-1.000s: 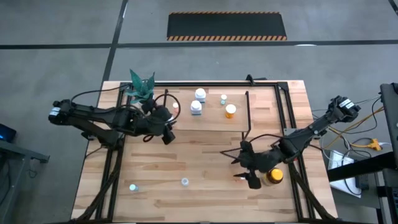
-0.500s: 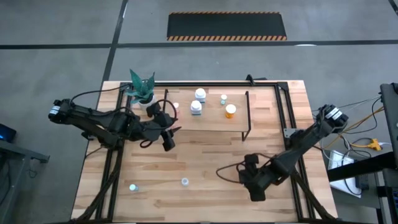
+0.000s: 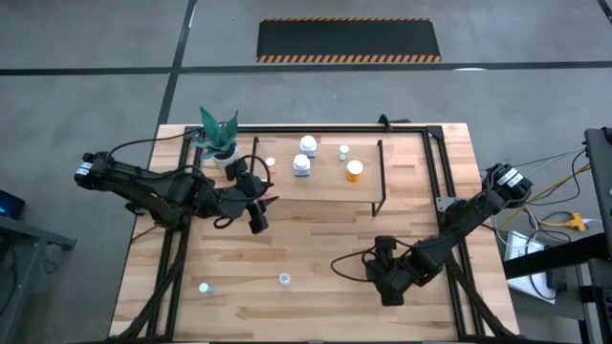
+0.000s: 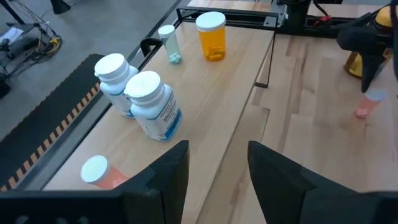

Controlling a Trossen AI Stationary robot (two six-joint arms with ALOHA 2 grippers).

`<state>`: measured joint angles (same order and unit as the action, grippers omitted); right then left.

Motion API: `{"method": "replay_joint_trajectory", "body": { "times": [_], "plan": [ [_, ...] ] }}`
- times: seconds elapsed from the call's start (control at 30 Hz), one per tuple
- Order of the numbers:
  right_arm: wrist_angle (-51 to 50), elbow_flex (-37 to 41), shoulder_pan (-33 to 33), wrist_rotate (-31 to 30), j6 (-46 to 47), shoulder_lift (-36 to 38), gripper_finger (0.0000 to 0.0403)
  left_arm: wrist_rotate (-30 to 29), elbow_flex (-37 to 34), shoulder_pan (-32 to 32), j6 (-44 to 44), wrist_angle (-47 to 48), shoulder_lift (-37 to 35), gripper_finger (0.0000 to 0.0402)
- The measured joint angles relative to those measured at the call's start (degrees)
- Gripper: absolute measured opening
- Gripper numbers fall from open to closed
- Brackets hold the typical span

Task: Pick and place medicine bottles onto shelf by color
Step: Put the pink pill bottle on the shelf

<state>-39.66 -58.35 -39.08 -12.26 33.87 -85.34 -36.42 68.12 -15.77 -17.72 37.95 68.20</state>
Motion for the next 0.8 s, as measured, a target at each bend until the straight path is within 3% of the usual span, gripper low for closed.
{"method": "replay_joint_trajectory", "body": {
  "times": [0.3,0.8],
  "plan": [
    [4.73,3.19,0.1,-1.28,0.17,-0.02,0.0226,-0.18,0.0,0.0,0.66,0.0,0.0,0.0147],
    [6.12,4.26,0.1,-1.29,1.73,-0.03,0.0123,-0.41,-0.05,-0.01,0.63,-0.01,0.0,0.0147]
  ]
}}
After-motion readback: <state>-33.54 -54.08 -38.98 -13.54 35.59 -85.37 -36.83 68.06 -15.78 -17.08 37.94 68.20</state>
